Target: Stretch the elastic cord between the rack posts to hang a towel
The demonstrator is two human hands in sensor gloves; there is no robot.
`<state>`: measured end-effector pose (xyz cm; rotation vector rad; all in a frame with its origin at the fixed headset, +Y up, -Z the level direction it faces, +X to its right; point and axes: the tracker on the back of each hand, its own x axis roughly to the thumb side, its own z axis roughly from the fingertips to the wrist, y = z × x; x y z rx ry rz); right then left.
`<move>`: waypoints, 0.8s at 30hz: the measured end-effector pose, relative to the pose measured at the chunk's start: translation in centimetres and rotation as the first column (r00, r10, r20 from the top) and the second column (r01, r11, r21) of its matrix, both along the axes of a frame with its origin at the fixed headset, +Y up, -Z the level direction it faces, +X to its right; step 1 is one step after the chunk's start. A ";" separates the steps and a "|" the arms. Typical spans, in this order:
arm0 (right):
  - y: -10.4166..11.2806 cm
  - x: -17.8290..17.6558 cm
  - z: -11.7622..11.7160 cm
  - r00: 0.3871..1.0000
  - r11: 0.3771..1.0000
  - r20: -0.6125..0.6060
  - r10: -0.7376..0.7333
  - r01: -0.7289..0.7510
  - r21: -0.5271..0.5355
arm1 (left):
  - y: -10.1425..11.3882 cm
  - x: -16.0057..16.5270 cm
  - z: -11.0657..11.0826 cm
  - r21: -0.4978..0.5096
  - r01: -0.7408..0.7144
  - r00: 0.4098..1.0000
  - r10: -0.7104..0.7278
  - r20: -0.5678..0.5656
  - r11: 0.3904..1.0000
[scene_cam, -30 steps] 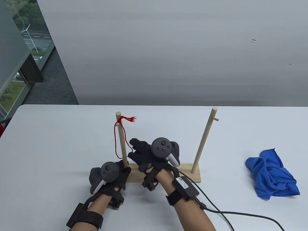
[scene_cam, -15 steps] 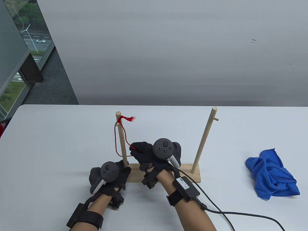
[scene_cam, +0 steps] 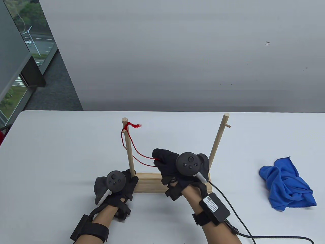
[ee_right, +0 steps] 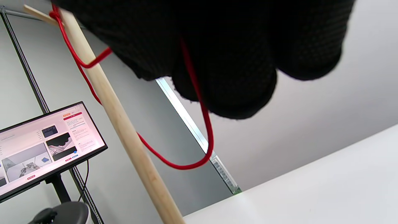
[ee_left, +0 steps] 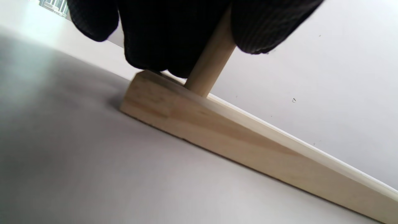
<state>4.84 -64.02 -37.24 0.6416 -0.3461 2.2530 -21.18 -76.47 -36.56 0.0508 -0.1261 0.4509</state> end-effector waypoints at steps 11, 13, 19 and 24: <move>3.4 4.5 3.0 0.991 0.987 0.113 0.068 -0.084 0.140 | 0.0 0.0 0.1 -0.011 0.002 1.000 -0.002 -0.002 1.000; 4.1 5.2 3.5 0.987 0.980 0.133 0.087 -0.109 0.167 | 0.0 0.0 0.1 -0.013 0.002 1.000 -0.002 -0.003 1.000; 6.2 7.0 4.6 0.971 0.952 0.196 0.138 -0.185 0.244 | 0.0 0.0 0.0 -0.015 0.002 1.000 -0.002 -0.005 1.000; 7.8 8.4 5.3 0.957 0.925 0.238 0.169 -0.237 0.296 | 0.0 0.0 0.0 -0.015 0.002 1.000 -0.002 -0.005 1.000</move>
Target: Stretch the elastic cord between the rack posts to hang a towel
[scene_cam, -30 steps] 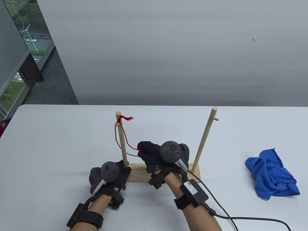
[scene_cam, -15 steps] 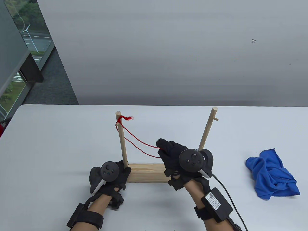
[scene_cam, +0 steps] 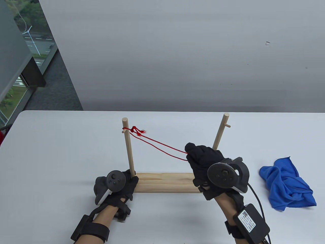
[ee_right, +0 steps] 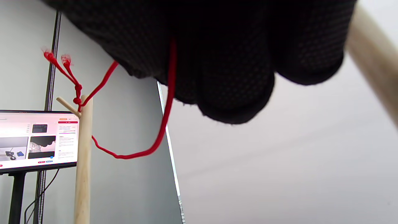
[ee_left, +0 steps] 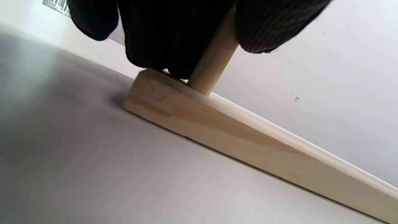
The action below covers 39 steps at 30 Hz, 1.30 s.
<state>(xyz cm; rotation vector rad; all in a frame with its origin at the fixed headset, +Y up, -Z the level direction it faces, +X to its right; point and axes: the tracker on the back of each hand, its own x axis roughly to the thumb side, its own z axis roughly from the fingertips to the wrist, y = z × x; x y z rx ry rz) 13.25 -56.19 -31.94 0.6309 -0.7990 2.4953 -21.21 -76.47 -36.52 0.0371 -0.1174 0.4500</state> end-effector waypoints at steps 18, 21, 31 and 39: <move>7.0 3.6 1.4 0.992 0.970 0.117 0.039 -0.065 0.232 | 0.0 0.0 0.0 -0.019 0.003 1.000 -0.003 -0.013 1.000; 8.4 4.2 1.6 0.992 0.957 0.127 0.020 -0.056 0.284 | 0.0 0.0 0.0 -0.021 0.003 1.000 -0.003 -0.014 1.000; 11.5 6.3 0.8 0.973 0.944 0.226 -0.052 -0.026 0.328 | 0.0 0.0 0.0 -0.025 0.003 1.000 -0.004 -0.015 1.000; 12.5 7.2 -1.2 0.937 0.949 0.343 -0.063 -0.051 0.312 | -0.1 0.0 0.0 -0.027 0.003 1.000 -0.004 -0.015 1.000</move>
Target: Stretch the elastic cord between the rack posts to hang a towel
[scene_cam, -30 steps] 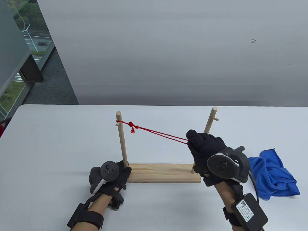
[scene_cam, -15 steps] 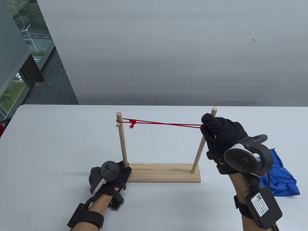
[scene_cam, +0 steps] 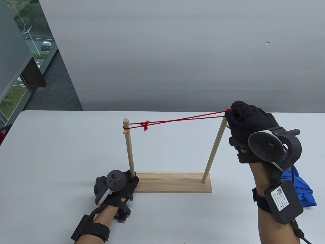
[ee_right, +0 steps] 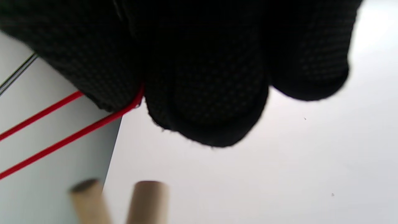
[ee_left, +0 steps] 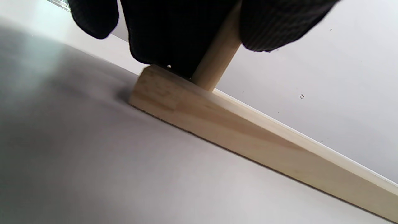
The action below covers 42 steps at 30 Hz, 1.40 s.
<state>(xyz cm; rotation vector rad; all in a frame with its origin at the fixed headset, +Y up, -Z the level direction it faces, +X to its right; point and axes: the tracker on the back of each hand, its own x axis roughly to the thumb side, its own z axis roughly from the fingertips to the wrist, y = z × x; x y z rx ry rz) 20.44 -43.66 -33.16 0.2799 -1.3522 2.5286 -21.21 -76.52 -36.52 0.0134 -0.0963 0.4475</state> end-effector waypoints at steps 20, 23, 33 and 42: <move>-1.3 1.3 -4.1 0.991 0.990 0.135 -0.016 0.035 -0.133 | 0.0 0.0 0.0 -0.004 0.000 1.000 0.000 -0.002 1.000; -1.6 1.1 -4.4 0.991 0.988 0.130 -0.015 0.035 -0.148 | 0.0 0.0 0.0 -0.004 0.000 1.000 0.000 -0.002 1.000; -3.2 2.3 -4.1 0.997 0.992 -0.024 -0.078 0.075 -0.097 | 0.0 0.0 -0.1 -0.004 0.000 1.000 0.000 -0.002 1.000; -4.6 3.0 -3.4 0.994 0.999 -0.099 -0.033 0.034 0.009 | 0.0 0.0 0.0 -0.012 0.001 1.000 -0.001 -0.009 1.000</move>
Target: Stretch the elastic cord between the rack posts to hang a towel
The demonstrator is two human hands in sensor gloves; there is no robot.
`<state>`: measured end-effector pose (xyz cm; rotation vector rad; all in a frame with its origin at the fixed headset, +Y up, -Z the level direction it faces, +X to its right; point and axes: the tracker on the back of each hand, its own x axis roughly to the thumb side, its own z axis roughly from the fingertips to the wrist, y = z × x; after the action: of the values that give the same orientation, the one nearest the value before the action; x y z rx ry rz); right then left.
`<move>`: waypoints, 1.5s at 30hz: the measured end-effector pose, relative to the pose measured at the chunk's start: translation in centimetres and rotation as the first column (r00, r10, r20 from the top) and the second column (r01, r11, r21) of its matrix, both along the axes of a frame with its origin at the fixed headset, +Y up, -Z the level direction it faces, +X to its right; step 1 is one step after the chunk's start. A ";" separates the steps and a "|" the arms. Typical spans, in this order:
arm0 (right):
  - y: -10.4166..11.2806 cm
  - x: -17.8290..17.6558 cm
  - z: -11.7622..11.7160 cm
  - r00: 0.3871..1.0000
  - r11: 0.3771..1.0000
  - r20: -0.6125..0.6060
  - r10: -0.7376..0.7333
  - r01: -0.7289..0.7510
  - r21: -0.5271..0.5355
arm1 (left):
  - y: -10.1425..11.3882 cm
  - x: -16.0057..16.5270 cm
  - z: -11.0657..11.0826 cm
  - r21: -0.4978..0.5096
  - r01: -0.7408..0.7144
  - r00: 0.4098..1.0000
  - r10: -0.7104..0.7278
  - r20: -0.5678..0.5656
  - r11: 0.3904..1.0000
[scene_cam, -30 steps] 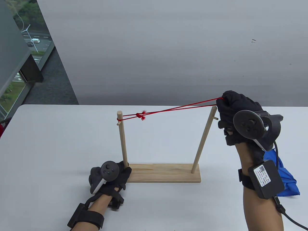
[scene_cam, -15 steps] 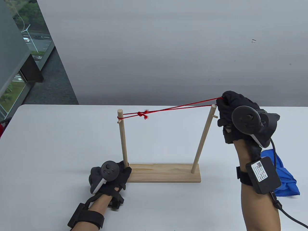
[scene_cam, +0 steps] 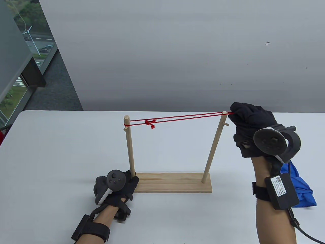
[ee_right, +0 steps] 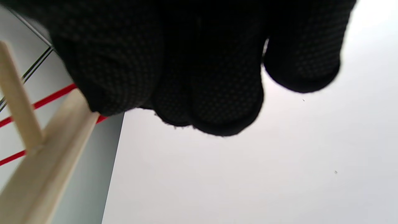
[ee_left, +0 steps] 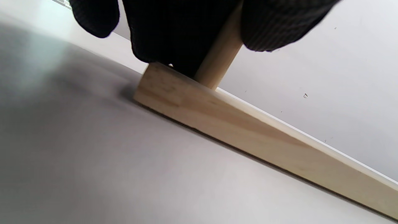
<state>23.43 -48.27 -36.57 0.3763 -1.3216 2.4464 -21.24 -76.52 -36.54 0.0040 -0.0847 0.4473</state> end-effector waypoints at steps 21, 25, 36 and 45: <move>-2.6 -1.0 -0.1 0.994 1.000 -0.105 -0.022 0.020 -0.019 | 0.0 0.0 0.0 -0.009 0.001 1.000 -0.001 -0.001 1.000; -2.4 -1.4 -0.2 0.992 0.999 -0.124 -0.006 0.001 -0.042 | -0.1 0.0 0.0 -0.008 0.000 1.000 0.000 0.001 1.000; -3.9 -0.9 0.4 0.988 0.985 -0.150 -0.023 -0.003 -0.174 | -0.1 0.0 0.0 -0.004 -0.001 1.000 0.001 0.000 1.000; -5.7 2.3 2.8 0.996 0.956 -0.049 -0.071 0.054 -0.287 | -0.1 -0.1 0.0 0.010 -0.005 1.000 0.005 -0.013 1.000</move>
<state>25.69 -53.95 -33.78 0.3228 -0.9221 2.5035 -21.34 -76.58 -36.54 0.0171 -0.0742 0.4521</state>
